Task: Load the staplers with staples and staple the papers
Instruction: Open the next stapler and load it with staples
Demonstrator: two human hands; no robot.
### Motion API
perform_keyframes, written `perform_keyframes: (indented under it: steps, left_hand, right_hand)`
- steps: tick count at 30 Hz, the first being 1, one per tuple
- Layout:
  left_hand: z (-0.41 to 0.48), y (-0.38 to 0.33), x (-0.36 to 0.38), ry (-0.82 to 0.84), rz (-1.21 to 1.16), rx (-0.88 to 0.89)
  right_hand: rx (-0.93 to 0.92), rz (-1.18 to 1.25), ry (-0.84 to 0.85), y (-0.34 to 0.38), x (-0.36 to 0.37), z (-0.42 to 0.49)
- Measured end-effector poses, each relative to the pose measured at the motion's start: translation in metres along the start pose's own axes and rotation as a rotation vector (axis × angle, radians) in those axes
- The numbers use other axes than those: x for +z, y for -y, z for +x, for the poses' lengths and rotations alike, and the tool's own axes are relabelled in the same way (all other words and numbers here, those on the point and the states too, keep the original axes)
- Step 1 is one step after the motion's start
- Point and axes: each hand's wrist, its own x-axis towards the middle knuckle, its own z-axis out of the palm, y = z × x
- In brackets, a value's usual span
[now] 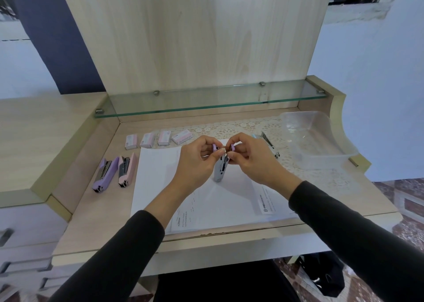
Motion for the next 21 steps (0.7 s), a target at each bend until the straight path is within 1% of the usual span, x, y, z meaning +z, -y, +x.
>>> perform_keyframes:
  steps: [2,5,8,12,15,19,21]
  left_hand:
    - [-0.001,0.001,-0.001,-0.002,-0.012,0.011]
    - [-0.004,0.004,-0.004,0.001,-0.094,0.01]
    - [-0.006,0.005,-0.004,0.014,-0.124,0.013]
    - [-0.005,0.008,-0.009,0.01,-0.144,0.001]
    - [-0.005,0.01,-0.013,0.012,-0.105,0.009]
    - [-0.008,0.021,-0.03,0.009,-0.071,-0.024]
    - [-0.012,0.029,-0.041,0.028,0.055,0.016]
  right_hand:
    - [0.016,0.023,-0.004,-0.001,-0.001,0.001]
    - [0.09,0.154,-0.014,-0.003,-0.006,0.0]
    - [0.095,0.149,0.02,-0.004,-0.007,-0.001]
    - [0.115,0.201,0.008,-0.003,-0.008,-0.003]
    - [0.089,0.075,0.002,-0.003,-0.018,-0.003]
    - [0.118,-0.098,0.044,-0.005,-0.03,-0.004]
    - [0.089,-0.269,0.05,-0.009,-0.031,-0.007]
